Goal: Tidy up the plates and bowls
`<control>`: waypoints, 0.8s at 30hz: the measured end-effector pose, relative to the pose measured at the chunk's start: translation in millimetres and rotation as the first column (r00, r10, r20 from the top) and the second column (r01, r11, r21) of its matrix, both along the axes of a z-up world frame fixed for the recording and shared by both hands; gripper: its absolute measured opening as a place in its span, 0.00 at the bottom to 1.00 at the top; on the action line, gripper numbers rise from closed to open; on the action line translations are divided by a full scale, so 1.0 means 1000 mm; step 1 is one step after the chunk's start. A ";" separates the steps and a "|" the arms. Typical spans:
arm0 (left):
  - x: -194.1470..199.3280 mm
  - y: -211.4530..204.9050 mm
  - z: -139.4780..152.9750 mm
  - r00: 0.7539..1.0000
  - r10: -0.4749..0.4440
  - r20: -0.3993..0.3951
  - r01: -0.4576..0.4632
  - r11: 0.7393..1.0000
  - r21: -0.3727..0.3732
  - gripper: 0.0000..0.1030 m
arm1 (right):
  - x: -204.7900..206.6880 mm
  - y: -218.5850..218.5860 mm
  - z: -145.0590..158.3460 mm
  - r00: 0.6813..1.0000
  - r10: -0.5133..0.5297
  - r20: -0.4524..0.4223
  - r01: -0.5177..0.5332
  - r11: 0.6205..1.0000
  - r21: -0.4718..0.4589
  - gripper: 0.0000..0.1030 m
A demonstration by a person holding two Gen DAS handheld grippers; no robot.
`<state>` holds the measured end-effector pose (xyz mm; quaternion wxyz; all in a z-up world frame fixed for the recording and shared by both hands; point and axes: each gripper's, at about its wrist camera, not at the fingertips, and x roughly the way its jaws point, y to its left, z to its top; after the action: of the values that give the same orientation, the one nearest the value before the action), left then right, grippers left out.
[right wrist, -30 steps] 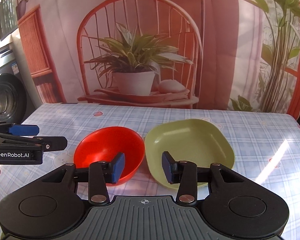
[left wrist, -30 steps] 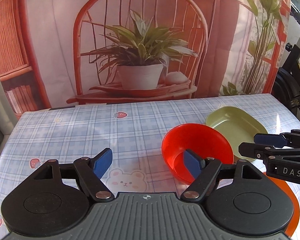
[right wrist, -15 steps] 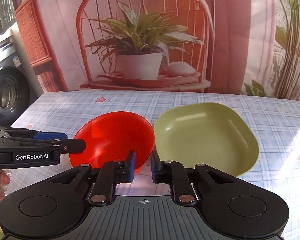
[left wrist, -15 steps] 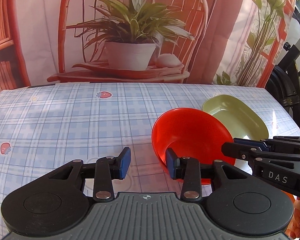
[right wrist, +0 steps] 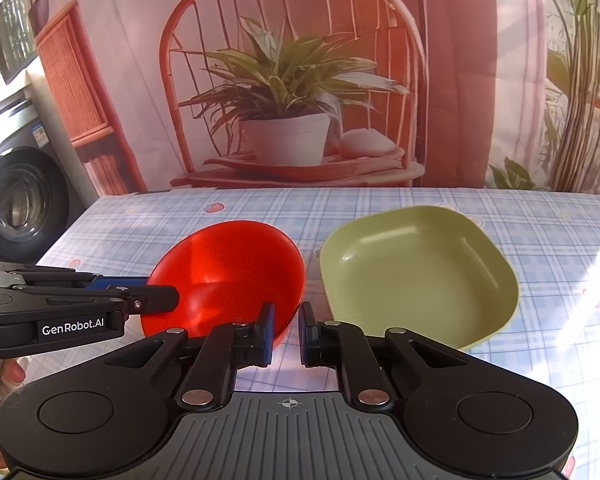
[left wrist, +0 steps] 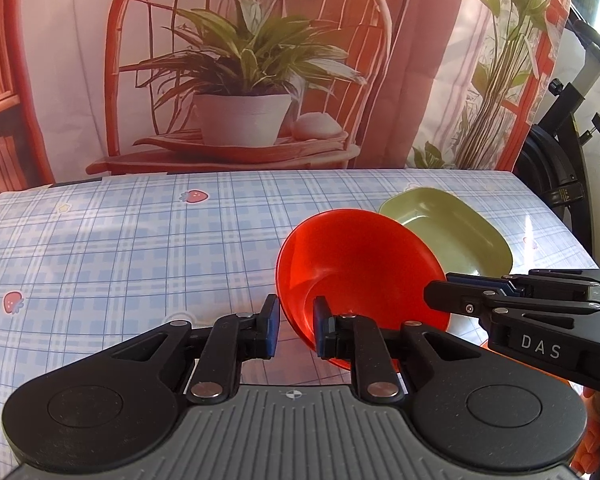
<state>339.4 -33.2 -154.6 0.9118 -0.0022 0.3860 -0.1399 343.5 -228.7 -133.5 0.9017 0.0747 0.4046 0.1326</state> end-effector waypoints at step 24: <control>-0.071 -0.071 0.041 0.982 -0.176 0.067 0.177 0.984 -0.018 0.18 | -0.115 -0.085 0.041 0.975 -0.207 0.085 0.200 0.977 0.080 0.10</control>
<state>267.9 -104.2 -113.1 0.9078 0.0257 0.3531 -0.2247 228.1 -313.3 -92.6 0.9251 0.1414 0.3478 0.0572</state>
